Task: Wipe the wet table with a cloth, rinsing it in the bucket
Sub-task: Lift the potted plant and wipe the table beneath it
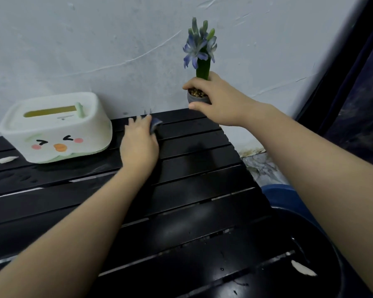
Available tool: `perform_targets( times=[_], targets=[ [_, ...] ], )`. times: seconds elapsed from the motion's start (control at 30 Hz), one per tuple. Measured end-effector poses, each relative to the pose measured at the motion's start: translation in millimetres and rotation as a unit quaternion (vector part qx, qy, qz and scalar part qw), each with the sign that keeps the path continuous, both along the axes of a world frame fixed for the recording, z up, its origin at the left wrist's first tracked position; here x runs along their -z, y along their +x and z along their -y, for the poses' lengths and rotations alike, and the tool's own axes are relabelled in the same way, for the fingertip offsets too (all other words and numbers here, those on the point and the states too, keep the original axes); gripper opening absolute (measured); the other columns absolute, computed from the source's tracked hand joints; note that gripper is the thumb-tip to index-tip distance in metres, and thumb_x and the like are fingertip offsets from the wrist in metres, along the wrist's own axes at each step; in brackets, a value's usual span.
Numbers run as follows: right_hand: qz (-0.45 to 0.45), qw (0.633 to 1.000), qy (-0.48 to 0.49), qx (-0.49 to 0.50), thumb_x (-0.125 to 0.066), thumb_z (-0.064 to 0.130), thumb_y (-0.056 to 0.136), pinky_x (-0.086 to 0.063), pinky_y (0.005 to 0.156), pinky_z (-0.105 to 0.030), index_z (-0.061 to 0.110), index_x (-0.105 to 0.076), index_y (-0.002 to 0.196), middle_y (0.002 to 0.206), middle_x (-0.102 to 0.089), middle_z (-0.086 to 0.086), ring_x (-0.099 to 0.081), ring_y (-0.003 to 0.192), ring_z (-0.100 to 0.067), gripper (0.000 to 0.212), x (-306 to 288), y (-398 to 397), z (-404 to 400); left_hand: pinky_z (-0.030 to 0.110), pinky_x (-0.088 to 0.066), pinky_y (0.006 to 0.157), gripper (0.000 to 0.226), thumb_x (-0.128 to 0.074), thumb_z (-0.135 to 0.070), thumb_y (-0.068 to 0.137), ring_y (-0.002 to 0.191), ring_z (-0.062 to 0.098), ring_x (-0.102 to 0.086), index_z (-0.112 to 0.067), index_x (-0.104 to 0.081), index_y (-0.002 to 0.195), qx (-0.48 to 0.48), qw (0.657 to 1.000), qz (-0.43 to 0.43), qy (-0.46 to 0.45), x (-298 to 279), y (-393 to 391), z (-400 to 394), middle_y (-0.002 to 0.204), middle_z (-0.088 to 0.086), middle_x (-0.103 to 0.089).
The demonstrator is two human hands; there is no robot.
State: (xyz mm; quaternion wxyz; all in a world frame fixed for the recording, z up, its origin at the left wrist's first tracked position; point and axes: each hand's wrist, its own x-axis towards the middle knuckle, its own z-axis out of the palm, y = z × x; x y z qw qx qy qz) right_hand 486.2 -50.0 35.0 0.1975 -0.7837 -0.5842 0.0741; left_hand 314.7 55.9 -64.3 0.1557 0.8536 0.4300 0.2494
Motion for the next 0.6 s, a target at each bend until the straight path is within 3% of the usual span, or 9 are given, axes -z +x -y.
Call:
perform_targets(
  times=[0.1, 0.2, 0.3, 0.4, 0.5, 0.6],
  targets=[
    [0.001, 1.000, 0.008, -0.004, -0.061, 0.032, 0.096, -0.037, 0.102, -0.028, 0.026, -0.053, 0.134, 0.130, -0.043, -0.010, -0.051, 0.116, -0.026, 0.039, 1, 4, -7, 0.040, -0.037, 0.071, 0.025, -0.049, -0.010, 0.092, 0.103, 0.039, -0.056, -0.011, -0.063, 0.114, 0.016, 0.999, -0.047, 0.017, 5, 28, -12, 0.110, 0.017, -0.061],
    [0.004, 1.000, 0.024, -0.009, -0.062, 0.030, 0.096, -0.037, 0.101, -0.028, 0.025, -0.054, 0.133, 0.129, -0.044, -0.010, -0.051, 0.115, -0.025, 0.039, 2, 9, -16, 0.044, -0.048, 0.082, 0.033, -0.050, -0.014, 0.093, 0.109, 0.036, -0.057, -0.019, -0.063, 0.123, 0.142, 0.989, -0.030, 0.021, 6, 57, 2, 0.117, 0.012, -0.062],
    [0.008, 0.999, 0.032, -0.013, -0.061, 0.031, 0.096, -0.039, 0.105, -0.032, 0.024, -0.053, 0.135, 0.130, -0.044, -0.010, -0.051, 0.115, -0.025, 0.040, 0, 14, -24, 0.045, -0.051, 0.089, 0.033, -0.051, -0.019, 0.093, 0.109, 0.029, -0.063, -0.026, -0.067, 0.121, 0.314, 0.949, 0.021, -0.015, 4, 68, 30, 0.116, 0.003, -0.069],
    [0.016, 0.999, 0.035, -0.013, -0.061, 0.032, 0.096, -0.039, 0.107, -0.035, 0.025, -0.053, 0.135, 0.130, -0.045, -0.010, -0.050, 0.116, -0.026, 0.040, -3, 20, -28, 0.033, -0.054, 0.084, 0.031, -0.053, -0.014, 0.092, 0.086, 0.009, -0.067, -0.024, -0.070, 0.115, 0.417, 0.902, 0.083, -0.080, 3, 67, 47, 0.106, -0.005, -0.075],
    [0.018, 0.999, 0.046, -0.011, -0.063, 0.032, 0.095, -0.039, 0.106, -0.031, 0.025, -0.054, 0.134, 0.129, -0.045, -0.011, -0.050, 0.117, -0.025, 0.040, -7, 24, -30, 0.037, -0.054, 0.083, 0.033, -0.048, -0.015, 0.093, 0.096, 0.021, -0.067, -0.024, -0.066, 0.120, 0.300, 0.946, 0.124, -0.004, 8, 82, 21, 0.110, -0.001, -0.072],
    [0.016, 0.998, 0.052, -0.016, -0.064, 0.031, 0.094, -0.038, 0.104, -0.027, 0.025, -0.054, 0.134, 0.130, -0.045, -0.010, -0.051, 0.117, -0.024, 0.041, -10, 24, -29, 0.037, -0.050, 0.071, 0.033, -0.046, -0.011, 0.093, 0.091, 0.030, -0.062, -0.023, -0.066, 0.116, 0.121, 0.989, 0.085, 0.008, 14, 103, -5, 0.105, 0.006, -0.069]
  ],
)
